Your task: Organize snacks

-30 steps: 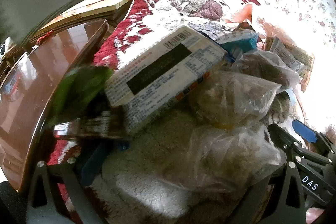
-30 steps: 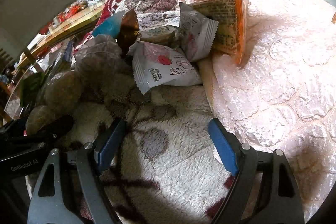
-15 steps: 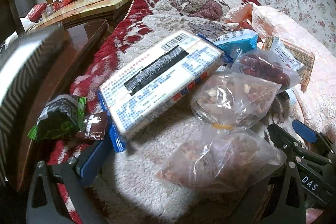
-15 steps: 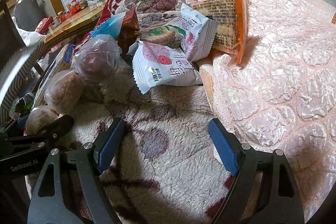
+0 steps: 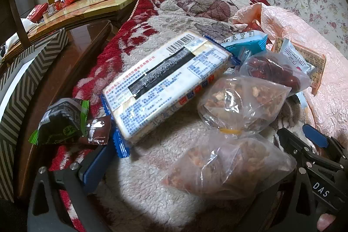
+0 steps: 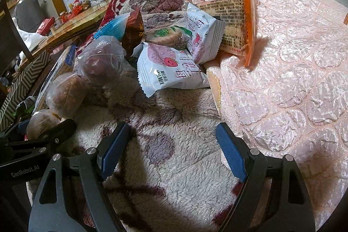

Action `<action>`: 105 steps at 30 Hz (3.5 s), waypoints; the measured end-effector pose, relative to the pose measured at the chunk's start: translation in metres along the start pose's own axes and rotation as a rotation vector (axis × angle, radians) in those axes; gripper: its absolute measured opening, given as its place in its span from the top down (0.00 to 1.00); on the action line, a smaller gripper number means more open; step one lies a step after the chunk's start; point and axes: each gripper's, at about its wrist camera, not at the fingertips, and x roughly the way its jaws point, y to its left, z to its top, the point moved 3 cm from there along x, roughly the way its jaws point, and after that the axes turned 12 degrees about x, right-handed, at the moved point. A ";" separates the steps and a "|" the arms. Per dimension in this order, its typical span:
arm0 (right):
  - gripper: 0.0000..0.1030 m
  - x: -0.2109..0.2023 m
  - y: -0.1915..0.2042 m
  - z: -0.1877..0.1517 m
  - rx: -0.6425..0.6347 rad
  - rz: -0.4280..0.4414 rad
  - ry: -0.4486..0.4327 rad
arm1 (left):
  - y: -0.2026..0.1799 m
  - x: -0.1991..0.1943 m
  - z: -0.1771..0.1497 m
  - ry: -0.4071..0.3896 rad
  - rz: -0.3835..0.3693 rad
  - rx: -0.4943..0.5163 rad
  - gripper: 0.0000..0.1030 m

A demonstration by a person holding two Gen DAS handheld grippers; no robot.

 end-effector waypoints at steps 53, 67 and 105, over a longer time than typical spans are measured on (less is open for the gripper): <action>0.19 -0.001 0.001 -0.001 0.000 0.001 0.000 | 0.002 0.001 -0.001 -0.001 -0.001 -0.001 0.00; 0.19 -0.011 0.009 0.003 -0.013 -0.024 0.080 | 0.010 -0.017 -0.001 0.055 0.015 0.019 0.00; 0.19 -0.087 0.095 0.011 -0.255 0.173 0.016 | 0.076 -0.100 0.003 -0.065 0.012 -0.147 0.00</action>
